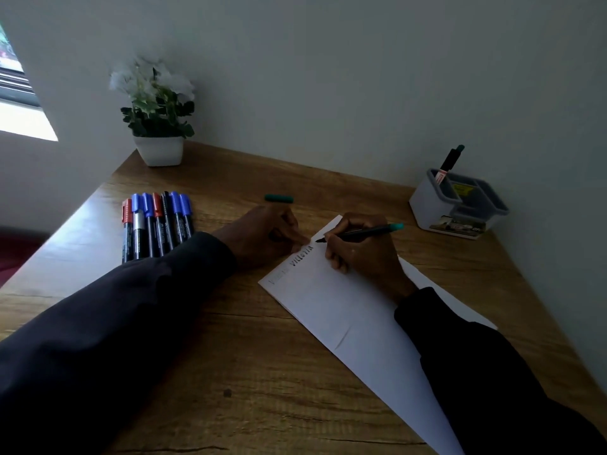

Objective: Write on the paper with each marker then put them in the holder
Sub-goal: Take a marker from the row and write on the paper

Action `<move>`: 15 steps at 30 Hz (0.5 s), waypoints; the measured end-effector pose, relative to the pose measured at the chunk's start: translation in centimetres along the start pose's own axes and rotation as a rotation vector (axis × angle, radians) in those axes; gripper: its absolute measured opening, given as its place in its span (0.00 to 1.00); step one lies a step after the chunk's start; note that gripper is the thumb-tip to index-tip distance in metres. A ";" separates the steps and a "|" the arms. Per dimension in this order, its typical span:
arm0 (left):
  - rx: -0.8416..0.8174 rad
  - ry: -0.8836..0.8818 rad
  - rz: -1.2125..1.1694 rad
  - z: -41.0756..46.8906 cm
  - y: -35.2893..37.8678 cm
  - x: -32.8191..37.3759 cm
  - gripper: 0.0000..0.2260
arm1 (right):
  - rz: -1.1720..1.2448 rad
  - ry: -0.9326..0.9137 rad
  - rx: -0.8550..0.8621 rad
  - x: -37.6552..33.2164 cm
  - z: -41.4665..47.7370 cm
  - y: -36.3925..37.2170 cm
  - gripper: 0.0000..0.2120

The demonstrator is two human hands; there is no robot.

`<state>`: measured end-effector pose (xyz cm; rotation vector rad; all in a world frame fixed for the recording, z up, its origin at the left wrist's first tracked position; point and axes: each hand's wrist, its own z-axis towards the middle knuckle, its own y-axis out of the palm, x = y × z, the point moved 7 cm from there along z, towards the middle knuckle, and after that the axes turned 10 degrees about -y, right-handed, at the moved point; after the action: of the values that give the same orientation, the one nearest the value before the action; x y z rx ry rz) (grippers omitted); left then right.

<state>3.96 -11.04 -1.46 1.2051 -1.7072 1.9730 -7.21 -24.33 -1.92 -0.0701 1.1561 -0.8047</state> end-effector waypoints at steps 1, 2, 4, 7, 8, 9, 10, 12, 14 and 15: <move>-0.002 0.003 0.002 0.0 0.0 0.0 0.10 | 0.000 0.003 -0.005 0.1 0.0 0.0 0.07; 0.001 0.010 0.007 -0.1 0.0 0.0 0.10 | -0.003 0.004 -0.012 0.1 0.0 0.1 0.07; 0.014 0.040 0.044 0.0 0.0 0.0 0.10 | -0.014 0.021 -0.025 0.4 0.0 0.2 0.07; 0.000 0.040 0.024 -0.1 0.1 0.1 0.11 | -0.015 0.075 -0.042 0.7 0.0 0.3 0.07; -0.002 0.040 0.012 -0.1 0.1 0.0 0.13 | -0.014 0.070 -0.039 0.6 0.0 0.3 0.07; 0.004 0.046 0.008 -0.1 0.1 0.1 0.14 | -0.014 0.053 -0.036 0.4 0.1 0.2 0.06; 0.012 0.053 0.016 0.0 0.1 0.1 0.15 | -0.011 0.041 -0.034 0.2 0.1 0.2 0.06; 0.014 0.050 0.003 0.0 0.1 0.1 0.15 | -0.007 0.058 -0.041 0.1 0.1 0.2 0.06; 0.010 0.040 -0.017 0.0 0.1 0.0 0.16 | -0.013 0.076 -0.047 0.2 0.0 0.3 0.07; 0.009 0.040 -0.024 0.0 0.1 0.0 0.16 | -0.017 0.079 -0.051 0.2 0.0 0.4 0.06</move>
<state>3.85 -11.04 -1.52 1.1761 -1.6585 1.9793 -6.97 -24.19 -2.26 -0.0909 1.2521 -0.7988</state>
